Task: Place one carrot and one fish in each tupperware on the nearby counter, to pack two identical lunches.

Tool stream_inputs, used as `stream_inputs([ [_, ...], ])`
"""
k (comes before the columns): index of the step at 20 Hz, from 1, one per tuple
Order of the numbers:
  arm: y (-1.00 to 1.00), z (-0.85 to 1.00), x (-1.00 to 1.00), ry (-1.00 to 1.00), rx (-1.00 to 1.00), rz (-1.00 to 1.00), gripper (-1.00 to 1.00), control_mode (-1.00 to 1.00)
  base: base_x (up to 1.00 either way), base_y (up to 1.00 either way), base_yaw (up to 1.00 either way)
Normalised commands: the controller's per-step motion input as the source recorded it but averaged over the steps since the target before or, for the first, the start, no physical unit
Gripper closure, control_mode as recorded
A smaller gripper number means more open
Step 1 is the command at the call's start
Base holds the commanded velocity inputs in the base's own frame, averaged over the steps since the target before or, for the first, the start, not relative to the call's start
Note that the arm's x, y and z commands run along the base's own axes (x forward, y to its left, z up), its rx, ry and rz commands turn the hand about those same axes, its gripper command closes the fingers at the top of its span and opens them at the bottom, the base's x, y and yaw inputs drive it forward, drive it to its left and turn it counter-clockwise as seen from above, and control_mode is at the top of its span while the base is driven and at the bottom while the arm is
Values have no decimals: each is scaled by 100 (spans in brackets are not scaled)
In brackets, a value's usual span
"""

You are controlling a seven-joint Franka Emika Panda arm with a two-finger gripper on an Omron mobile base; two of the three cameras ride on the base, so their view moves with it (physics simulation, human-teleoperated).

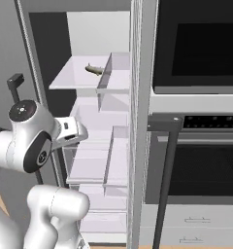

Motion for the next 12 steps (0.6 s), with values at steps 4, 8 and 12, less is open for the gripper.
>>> stream_inputs([
  [4,9,17,42,-20,0,6,-100,-100,0,0,0],
  [8,13,72,58,-28,0,11,-100,-100,0,0,0],
  [12,20,96,40,-13,-2,6,-100,-100,0,0,0],
])
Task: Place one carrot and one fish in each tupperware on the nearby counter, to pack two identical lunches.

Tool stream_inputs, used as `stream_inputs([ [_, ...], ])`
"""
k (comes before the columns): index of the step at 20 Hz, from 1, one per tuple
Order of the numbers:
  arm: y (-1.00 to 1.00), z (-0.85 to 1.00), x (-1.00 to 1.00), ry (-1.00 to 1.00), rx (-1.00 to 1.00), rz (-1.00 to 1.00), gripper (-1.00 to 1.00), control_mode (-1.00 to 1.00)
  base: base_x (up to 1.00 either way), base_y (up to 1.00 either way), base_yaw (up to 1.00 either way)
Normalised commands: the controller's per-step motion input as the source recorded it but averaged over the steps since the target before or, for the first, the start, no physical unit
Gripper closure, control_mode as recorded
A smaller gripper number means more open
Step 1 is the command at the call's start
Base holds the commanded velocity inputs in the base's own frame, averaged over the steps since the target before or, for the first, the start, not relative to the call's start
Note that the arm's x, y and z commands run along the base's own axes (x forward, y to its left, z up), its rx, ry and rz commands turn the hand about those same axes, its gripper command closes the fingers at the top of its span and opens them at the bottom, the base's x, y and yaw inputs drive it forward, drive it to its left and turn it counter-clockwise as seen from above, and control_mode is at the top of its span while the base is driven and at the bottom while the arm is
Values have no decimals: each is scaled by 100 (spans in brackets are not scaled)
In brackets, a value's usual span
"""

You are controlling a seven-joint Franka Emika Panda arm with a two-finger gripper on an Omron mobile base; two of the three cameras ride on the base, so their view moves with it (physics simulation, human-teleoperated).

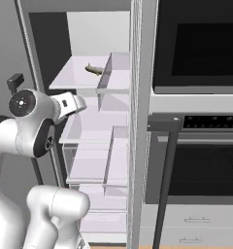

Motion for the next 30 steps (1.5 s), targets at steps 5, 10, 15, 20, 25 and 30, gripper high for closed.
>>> stream_inputs([
  [5,18,100,27,7,-7,0,-100,-100,0,0,0],
  [10,2,40,48,10,0,0,-100,-100,0,0,0],
  [15,0,0,60,4,0,0,-100,-100,0,0,0],
  [20,0,0,77,4,0,0,-100,-100,0,0,0],
  [25,-3,-14,86,1,0,0,-100,-100,0,0,0],
  [30,-6,-15,80,1,0,0,-100,-100,0,0,0],
])
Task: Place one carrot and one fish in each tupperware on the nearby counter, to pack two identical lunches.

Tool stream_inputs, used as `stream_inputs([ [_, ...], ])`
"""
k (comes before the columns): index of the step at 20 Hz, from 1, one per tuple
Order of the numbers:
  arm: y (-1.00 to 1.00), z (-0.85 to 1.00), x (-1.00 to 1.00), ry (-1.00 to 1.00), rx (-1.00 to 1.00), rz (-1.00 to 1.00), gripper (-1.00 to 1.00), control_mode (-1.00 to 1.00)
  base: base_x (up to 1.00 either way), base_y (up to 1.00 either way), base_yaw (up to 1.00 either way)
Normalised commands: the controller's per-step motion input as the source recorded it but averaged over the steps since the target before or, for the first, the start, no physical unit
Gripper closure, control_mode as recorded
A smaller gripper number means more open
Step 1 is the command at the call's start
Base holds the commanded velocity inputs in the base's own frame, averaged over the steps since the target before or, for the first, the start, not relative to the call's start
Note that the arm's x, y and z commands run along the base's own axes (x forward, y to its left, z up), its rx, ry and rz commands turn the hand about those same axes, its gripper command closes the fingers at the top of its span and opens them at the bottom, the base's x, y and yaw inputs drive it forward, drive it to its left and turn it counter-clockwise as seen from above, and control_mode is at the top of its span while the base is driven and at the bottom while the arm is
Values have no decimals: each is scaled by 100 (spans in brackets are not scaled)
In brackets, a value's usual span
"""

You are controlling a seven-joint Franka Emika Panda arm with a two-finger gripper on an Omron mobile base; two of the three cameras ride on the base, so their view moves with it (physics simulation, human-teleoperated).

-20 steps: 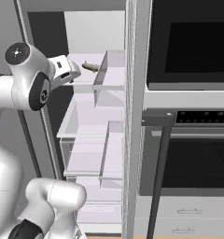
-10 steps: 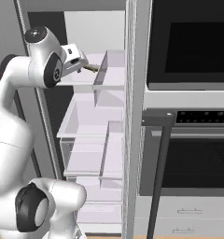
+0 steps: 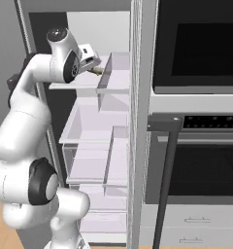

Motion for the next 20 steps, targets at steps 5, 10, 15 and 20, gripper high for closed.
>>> stream_inputs([
  [5,-4,0,79,8,0,0,-100,-100,0,0,0],
  [10,-3,-4,78,12,0,3,-100,-100,0,0,0],
  [15,-5,-13,71,7,0,6,-100,-100,0,0,0],
  [20,0,-18,59,3,0,7,-100,-100,0,0,0],
])
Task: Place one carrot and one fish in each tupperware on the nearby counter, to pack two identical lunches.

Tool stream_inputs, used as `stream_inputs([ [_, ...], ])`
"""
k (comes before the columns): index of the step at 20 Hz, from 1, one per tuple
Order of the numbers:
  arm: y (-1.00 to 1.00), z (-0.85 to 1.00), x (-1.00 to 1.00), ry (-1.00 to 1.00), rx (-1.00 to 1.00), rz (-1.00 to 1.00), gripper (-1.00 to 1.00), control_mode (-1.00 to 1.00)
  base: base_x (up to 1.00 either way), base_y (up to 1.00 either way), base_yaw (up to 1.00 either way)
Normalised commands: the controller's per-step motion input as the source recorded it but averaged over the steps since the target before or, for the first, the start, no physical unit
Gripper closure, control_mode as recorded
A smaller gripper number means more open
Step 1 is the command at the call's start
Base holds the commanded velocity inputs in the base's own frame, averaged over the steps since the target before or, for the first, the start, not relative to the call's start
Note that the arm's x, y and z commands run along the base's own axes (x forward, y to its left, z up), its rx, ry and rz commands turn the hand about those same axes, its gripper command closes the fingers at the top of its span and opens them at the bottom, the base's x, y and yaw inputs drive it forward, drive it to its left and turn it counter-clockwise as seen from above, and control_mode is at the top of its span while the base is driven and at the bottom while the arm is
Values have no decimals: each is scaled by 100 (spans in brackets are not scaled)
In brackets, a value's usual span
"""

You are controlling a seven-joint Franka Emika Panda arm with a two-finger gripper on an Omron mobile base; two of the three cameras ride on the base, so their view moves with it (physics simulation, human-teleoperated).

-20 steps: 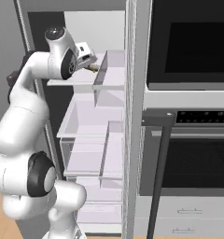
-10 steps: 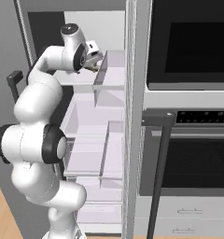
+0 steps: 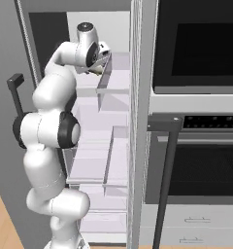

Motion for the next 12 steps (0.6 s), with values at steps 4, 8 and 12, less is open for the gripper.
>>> stream_inputs([
  [4,0,-25,59,3,0,7,-100,-100,0,0,0],
  [8,0,-24,54,3,0,7,-100,-100,0,0,0],
  [12,-2,-21,49,1,0,6,-100,-100,0,0,0],
])
